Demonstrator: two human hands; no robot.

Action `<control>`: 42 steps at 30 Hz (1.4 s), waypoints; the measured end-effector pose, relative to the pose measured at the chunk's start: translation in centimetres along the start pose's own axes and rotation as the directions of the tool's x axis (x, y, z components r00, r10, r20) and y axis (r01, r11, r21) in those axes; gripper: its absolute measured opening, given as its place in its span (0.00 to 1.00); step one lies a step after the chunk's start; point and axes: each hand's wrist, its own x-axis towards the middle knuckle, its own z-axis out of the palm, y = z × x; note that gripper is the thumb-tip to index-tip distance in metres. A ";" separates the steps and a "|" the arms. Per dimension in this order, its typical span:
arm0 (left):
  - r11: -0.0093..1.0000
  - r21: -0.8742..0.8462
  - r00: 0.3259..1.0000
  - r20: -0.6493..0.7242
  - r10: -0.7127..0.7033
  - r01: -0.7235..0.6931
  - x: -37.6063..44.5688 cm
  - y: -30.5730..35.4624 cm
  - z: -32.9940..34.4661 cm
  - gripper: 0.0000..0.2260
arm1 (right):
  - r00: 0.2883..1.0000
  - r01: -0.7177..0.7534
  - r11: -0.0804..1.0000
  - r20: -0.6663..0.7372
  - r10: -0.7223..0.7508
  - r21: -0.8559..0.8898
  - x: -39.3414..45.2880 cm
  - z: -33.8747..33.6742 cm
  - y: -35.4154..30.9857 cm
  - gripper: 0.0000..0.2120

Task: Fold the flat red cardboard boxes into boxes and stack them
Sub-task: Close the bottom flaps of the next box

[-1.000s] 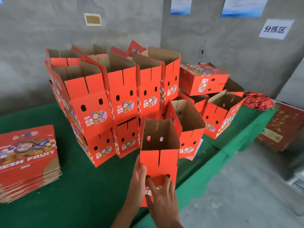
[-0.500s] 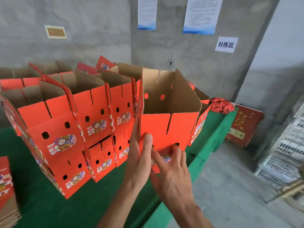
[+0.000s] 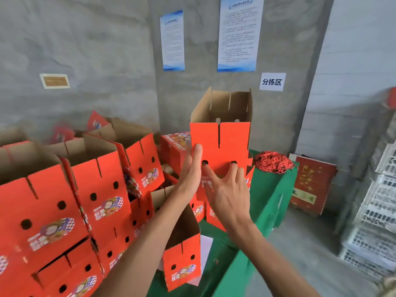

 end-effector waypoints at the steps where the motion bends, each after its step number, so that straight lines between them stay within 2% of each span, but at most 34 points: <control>1: 1.000 -0.020 1.000 0.011 0.015 -0.015 1.9 0.1 1.5 0.29 | 0.999 0.009 1.000 0.039 -0.008 -0.014 1.4 1.0 1.2 0.21; 6: 0.985 -0.122 0.990 0.085 -0.112 0.122 10.9 -3.8 8.0 0.47 | 0.992 -0.014 0.996 0.120 0.025 -0.093 6.5 6.8 6.8 0.22; 9: 0.975 -0.107 0.979 0.083 -0.186 0.194 14.8 -6.0 10.2 0.47 | 0.985 -0.016 0.998 0.170 0.027 -0.069 7.9 9.9 8.7 0.23; 12: 0.982 -0.121 0.990 0.029 -0.140 0.142 17.4 -7.9 11.5 0.42 | 0.977 -0.029 0.999 0.212 0.036 -0.037 8.8 12.7 9.9 0.25; 17: 0.977 -0.160 0.985 -0.071 -0.155 0.143 19.7 -11.2 12.2 0.53 | 0.953 -0.007 0.999 0.304 0.017 -0.032 8.0 16.4 10.4 0.27; 20: 0.985 -0.119 0.984 -0.114 -0.136 0.123 20.5 -12.1 12.6 0.50 | 0.939 0.023 0.997 0.344 0.002 -0.067 7.8 18.1 10.8 0.27; 26: 0.978 -0.164 0.976 -0.153 -0.155 0.130 22.3 -13.2 13.2 0.48 | 0.911 0.024 0.995 0.412 0.017 -0.095 8.2 20.2 11.4 0.25; 29: 0.980 -0.160 0.986 -0.097 -0.138 0.121 23.2 -13.7 13.6 0.46 | 0.905 0.008 0.994 0.425 0.039 -0.108 8.5 20.7 11.5 0.28; 34: 0.964 -0.219 0.980 -0.089 -0.177 0.154 23.2 -15.1 13.9 0.44 | 0.892 0.039 0.988 0.451 0.031 -0.146 7.8 21.2 11.8 0.22; 37: 0.973 -0.183 0.983 -0.087 -0.160 0.143 22.9 -15.5 13.8 0.32 | 0.878 0.027 0.991 0.476 0.040 -0.133 7.9 21.0 11.4 0.18; 39: 0.980 -0.153 0.985 -0.095 -0.141 0.125 22.9 -15.6 13.8 0.28 | 0.879 -0.009 0.992 0.473 0.066 -0.122 8.1 20.7 11.4 0.16; 42: 0.988 -0.131 0.991 -0.091 -0.097 0.085 23.1 -15.1 14.2 0.32 | 0.871 -0.047 0.996 0.485 0.080 -0.081 8.4 19.9 11.9 0.17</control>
